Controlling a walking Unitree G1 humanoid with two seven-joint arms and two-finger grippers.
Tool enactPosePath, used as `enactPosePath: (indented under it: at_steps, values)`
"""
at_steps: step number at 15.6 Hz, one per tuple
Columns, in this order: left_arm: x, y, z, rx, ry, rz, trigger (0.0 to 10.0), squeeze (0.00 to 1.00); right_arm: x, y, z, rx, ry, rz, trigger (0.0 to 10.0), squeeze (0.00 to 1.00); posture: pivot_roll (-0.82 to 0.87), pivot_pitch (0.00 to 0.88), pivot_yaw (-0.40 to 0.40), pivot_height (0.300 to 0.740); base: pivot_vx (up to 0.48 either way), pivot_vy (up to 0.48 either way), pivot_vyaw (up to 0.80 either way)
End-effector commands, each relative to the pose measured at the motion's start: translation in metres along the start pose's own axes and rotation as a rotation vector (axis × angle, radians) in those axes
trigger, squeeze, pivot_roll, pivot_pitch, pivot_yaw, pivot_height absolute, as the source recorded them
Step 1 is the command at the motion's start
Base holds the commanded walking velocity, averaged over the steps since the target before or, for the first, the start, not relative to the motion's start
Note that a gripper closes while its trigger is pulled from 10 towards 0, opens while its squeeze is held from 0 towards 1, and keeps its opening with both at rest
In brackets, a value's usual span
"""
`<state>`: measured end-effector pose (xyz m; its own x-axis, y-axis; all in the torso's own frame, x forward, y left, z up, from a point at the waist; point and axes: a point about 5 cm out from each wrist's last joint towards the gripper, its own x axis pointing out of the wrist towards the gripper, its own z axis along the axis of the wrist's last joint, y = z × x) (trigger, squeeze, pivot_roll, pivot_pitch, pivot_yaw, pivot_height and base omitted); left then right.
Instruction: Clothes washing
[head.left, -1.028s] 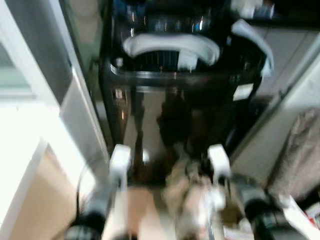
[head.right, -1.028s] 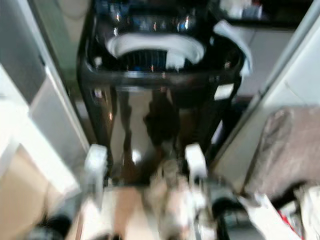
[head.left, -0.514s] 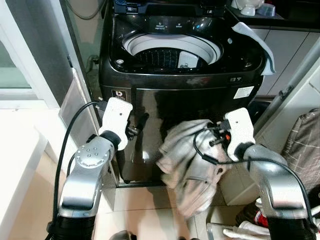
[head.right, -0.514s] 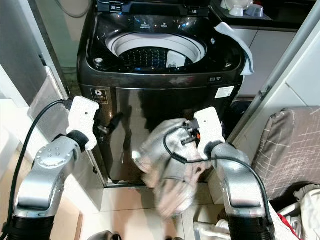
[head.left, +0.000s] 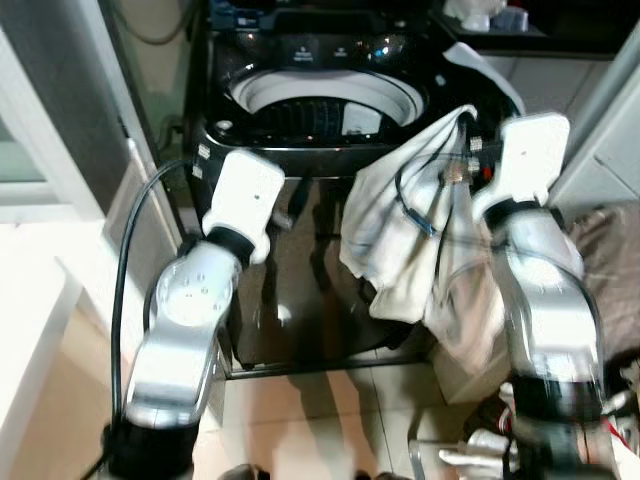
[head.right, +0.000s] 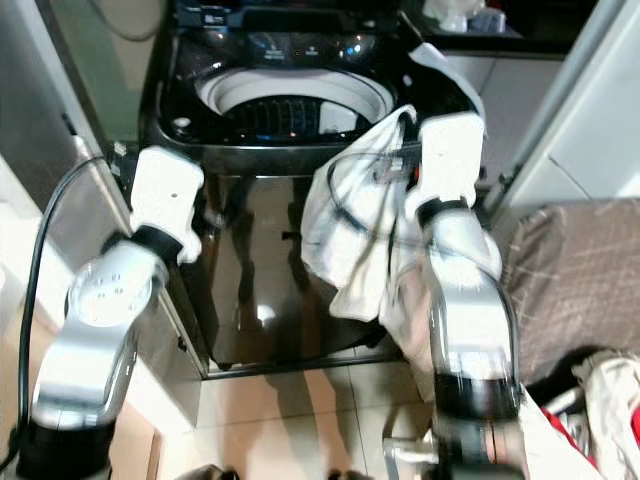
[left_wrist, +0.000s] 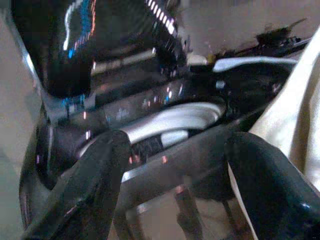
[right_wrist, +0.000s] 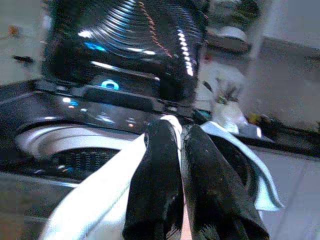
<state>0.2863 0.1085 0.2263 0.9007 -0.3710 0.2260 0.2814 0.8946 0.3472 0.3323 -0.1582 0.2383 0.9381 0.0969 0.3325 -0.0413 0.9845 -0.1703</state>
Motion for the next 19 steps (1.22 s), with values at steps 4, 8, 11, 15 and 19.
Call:
enactPosePath:
  at_steps: [4, 8, 11, 15, 19]
  values:
    - [0.02, 0.008, 0.028, 0.047, -0.144, 0.016, 10.0, 0.0, 0.063, -0.008, 0.056, 0.002, -0.205, -0.03, 0.0, 0.0, -0.04, 0.0, -0.009, 0.74, 0.433, 0.0, 0.0]
    - [0.02, 0.005, 0.038, 0.05, -0.203, 0.022, 10.0, 0.0, 0.099, -0.003, 0.117, -0.005, -0.379, 0.014, 0.0, 0.0, 0.01, 0.0, -0.024, 0.74, 0.48, 0.0, 0.0]
    - [0.019, 0.002, 0.042, 0.053, -0.22, 0.006, 10.0, 0.0, 0.119, -0.007, 0.174, -0.089, -0.497, -0.004, 0.0, 0.0, 0.02, 0.0, -0.028, 0.74, 0.48, 0.0, 0.0]
    - [0.014, 0.002, 0.062, 0.05, -0.316, 0.031, 10.0, 0.0, 0.131, 0.0, 0.187, -0.098, -0.433, -0.012, 0.0, 0.0, 0.06, 0.0, -0.029, 0.74, 0.12, 0.0, 0.0]
    - [0.007, 0.009, 0.081, 0.079, -0.394, 0.062, 10.0, 0.0, 0.136, 0.011, 0.127, 0.031, -0.156, 0.0, 0.0, 0.0, 0.13, 0.0, -0.045, 0.74, 0.0, 0.0, 0.0]
